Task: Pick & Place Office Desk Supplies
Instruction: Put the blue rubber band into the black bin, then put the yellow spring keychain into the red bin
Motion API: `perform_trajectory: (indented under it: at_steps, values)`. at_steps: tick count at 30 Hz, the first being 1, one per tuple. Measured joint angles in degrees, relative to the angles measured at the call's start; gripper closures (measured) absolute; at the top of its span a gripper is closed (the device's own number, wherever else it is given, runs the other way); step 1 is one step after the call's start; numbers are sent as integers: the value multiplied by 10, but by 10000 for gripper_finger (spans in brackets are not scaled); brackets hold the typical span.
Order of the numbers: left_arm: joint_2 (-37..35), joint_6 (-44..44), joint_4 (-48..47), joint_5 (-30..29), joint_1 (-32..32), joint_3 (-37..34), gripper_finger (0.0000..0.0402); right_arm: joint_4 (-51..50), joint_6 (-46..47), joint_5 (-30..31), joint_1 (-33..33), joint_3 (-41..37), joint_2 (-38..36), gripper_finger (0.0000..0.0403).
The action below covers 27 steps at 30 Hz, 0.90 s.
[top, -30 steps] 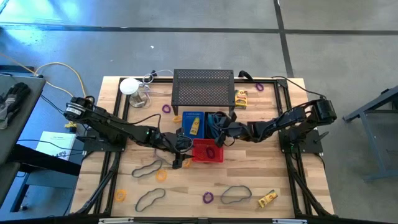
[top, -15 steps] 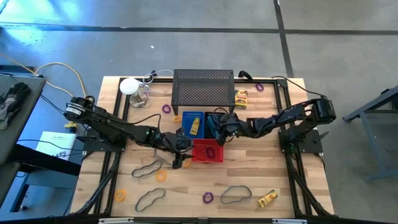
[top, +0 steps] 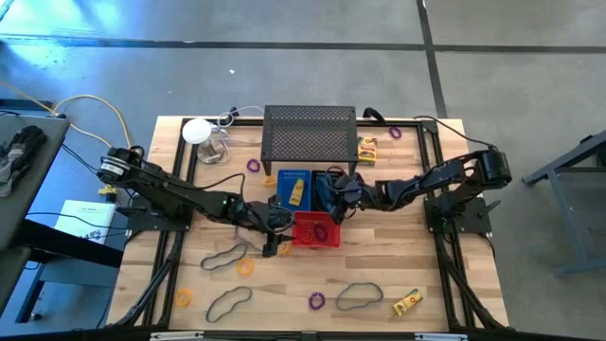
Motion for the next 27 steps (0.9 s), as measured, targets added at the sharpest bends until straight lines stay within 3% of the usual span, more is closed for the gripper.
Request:
perform_trajectory:
  at_steps: [6, 11, 14, 27]
  values:
    - [0, 0, 0, 0, 0, 0, 186, 19, -33, 0, 0, 0, 0, 186]
    - [0, 0, -1, 0, 0, 0, 186, 37, -79, -8, 9, 0, -9, 144]
    - [0, 0, -3, 0, 0, 0, 186, 48, -100, 24, 14, 0, -18, 138]
    - [0, -1, -8, 0, 0, 0, 186, 42, -267, 267, 86, 0, -91, 152]
